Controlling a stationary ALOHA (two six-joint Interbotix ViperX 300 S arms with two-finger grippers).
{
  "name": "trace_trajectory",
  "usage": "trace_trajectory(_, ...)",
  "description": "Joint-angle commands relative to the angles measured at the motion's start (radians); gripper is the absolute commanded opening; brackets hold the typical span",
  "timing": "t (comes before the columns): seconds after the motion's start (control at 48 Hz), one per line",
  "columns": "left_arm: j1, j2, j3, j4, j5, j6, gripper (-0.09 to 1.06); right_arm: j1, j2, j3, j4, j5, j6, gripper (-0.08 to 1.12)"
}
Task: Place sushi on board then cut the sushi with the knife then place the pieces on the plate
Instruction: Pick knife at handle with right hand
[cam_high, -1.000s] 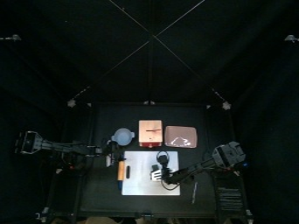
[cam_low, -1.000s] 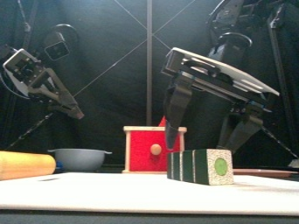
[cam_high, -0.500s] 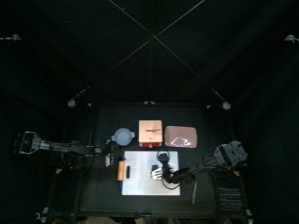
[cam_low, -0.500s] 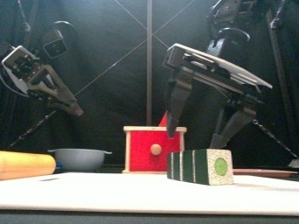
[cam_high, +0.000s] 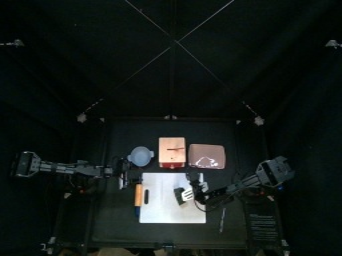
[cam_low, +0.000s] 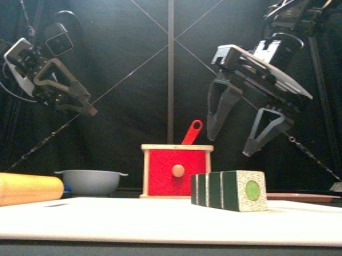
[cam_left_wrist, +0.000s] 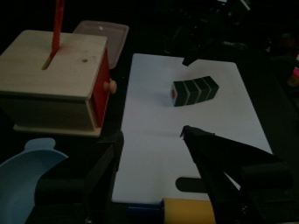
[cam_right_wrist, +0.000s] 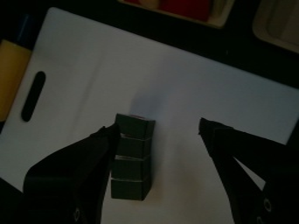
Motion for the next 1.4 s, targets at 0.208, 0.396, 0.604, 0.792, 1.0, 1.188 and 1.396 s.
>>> trace_trajectory(0.208,0.017,-0.008,-0.011,-0.023,-0.006,-0.003,0.91,-0.029,-0.161,0.11,-0.225,-0.195,0.0,1.0)
trace_trajectory(0.396,0.023,-0.008,-0.011,-0.038,-0.005,-0.002,0.91,-0.081,-0.245,0.178,-0.368,-0.238,0.0,1.0)
trace_trajectory(0.604,0.029,-0.008,-0.011,-0.049,-0.005,-0.003,0.91,-0.184,-0.36,0.267,-0.476,-0.321,-0.002,1.0)
trace_trajectory(0.792,0.037,-0.006,-0.011,-0.054,-0.005,-0.003,0.91,-0.354,-0.482,0.301,-0.528,-0.552,-0.003,1.0)
trace_trajectory(1.0,0.054,-0.008,-0.011,-0.063,-0.005,-0.003,0.91,-0.58,-0.506,0.301,-0.638,-0.819,-0.003,1.0)
trace_trajectory(1.188,0.06,-0.008,-0.011,-0.063,-0.005,-0.003,0.91,-0.727,-0.479,0.261,-0.747,-0.957,-0.002,1.0)
trace_trajectory(1.396,0.061,-0.008,-0.011,-0.063,-0.005,-0.003,0.91,-0.857,-0.44,0.179,-0.89,-1.12,0.003,1.0)
